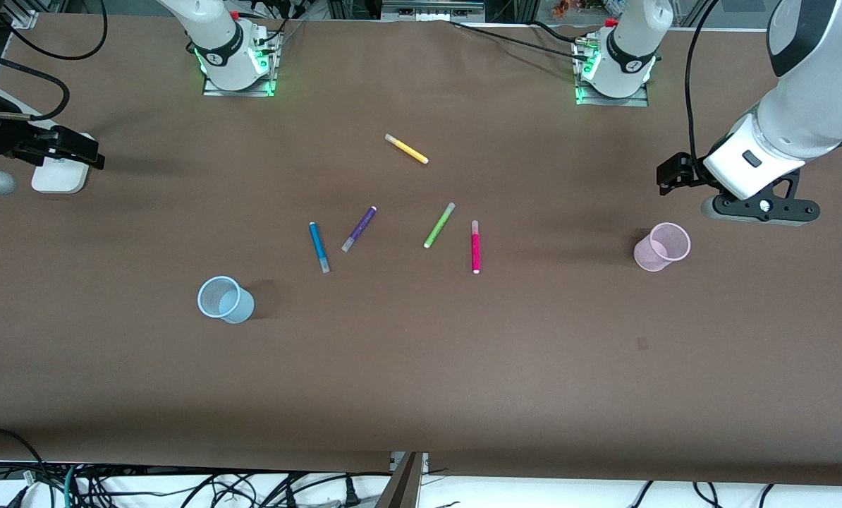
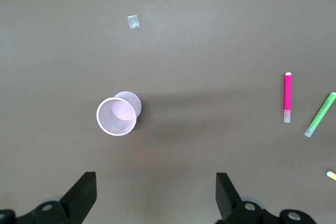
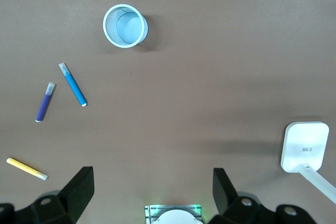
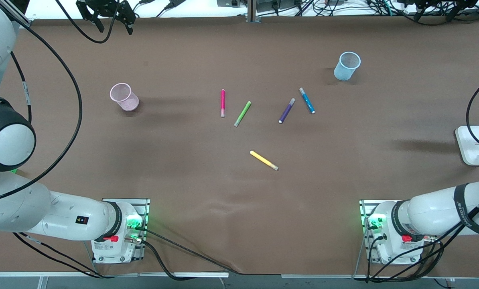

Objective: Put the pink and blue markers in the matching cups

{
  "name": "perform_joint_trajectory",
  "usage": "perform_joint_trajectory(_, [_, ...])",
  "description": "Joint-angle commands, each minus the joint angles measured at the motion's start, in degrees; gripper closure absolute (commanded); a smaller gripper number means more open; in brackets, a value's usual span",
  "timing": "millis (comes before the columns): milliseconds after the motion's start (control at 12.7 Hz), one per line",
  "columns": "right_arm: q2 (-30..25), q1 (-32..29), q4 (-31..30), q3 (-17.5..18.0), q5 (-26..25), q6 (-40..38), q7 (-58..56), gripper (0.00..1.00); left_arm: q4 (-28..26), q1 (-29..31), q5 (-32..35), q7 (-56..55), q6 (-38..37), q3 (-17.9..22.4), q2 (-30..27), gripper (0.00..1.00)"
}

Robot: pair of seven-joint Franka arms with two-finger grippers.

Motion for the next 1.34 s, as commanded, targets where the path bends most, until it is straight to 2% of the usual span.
perform_joint_trajectory(0, [0.7, -0.6, 1.6, 0.5, -0.2, -0.7, -0.3, 0.0, 1.7, 0.3, -1.3, 1.5, -0.9, 0.2, 0.7, 0.0])
perform_joint_trajectory(709, [3.3, 0.7, 2.2, 0.9, 0.2, 1.2, 0.4, 0.0, 1.7, 0.3, -1.3, 1.5, -0.9, 0.2, 0.7, 0.0])
perform_joint_trajectory(945, [5.8, 6.7, 2.2, 1.0, -1.4, 1.3, 0.7, 0.0, 1.6, 0.4, -1.3, 1.4, -1.3, 0.2, 0.7, 0.0])
perform_joint_trajectory(1260, [9.6, 10.3, 2.2, 1.0, -0.7, 2.5, -0.3, 0.0, 1.0, -0.5, -2.5, -0.7, -1.3, 0.0, 0.8, 0.0])
